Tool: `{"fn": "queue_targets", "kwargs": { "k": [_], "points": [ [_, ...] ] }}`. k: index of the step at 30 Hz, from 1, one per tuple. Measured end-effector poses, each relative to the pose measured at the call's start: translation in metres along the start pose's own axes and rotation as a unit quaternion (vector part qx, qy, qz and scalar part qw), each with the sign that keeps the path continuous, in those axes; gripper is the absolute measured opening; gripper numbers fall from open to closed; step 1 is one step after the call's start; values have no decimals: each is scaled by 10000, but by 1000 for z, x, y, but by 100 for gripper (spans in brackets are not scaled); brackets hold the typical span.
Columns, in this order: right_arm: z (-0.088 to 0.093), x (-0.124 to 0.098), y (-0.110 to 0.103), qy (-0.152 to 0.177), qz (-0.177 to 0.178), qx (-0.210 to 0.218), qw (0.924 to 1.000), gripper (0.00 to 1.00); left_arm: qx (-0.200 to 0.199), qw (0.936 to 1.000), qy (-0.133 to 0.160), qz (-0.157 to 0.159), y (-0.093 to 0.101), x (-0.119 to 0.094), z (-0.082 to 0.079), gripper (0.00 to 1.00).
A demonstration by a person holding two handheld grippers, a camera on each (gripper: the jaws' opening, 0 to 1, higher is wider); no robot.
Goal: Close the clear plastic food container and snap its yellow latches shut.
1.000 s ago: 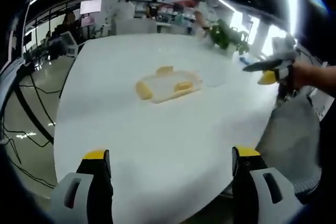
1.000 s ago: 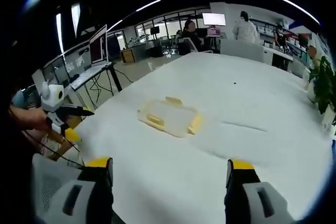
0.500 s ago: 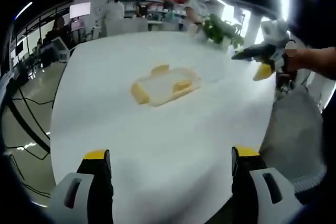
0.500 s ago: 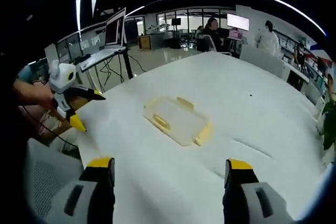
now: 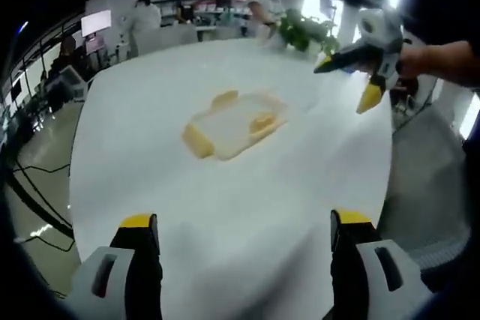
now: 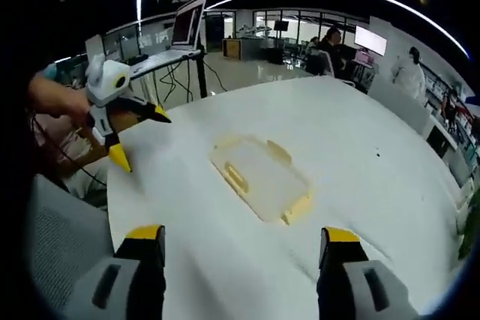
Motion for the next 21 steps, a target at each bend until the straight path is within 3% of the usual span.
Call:
{"fn": "queue_targets", "kwargs": {
  "k": [10, 21],
  "points": [
    [-8, 16, 14, -333, -168, -425, 9984, 82, 369, 9990, -148, 179, -14, 16, -10, 93],
    [-15, 38, 31, -652, -377, -972, 9924, 82, 980, 9931, -460, 449, -29, 34, -13, 90]
  ]
}}
Point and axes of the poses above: the point that each gripper's makers call its tool centre point, and the gripper's own axes: x roughly forward along the fingers, y roughly to its right, z roughly out of its underside, the point moved 9 cm from there along -x, roughly backward along the fingers, and after that the axes turned 11 degrees about x, right-handed, at the moved point
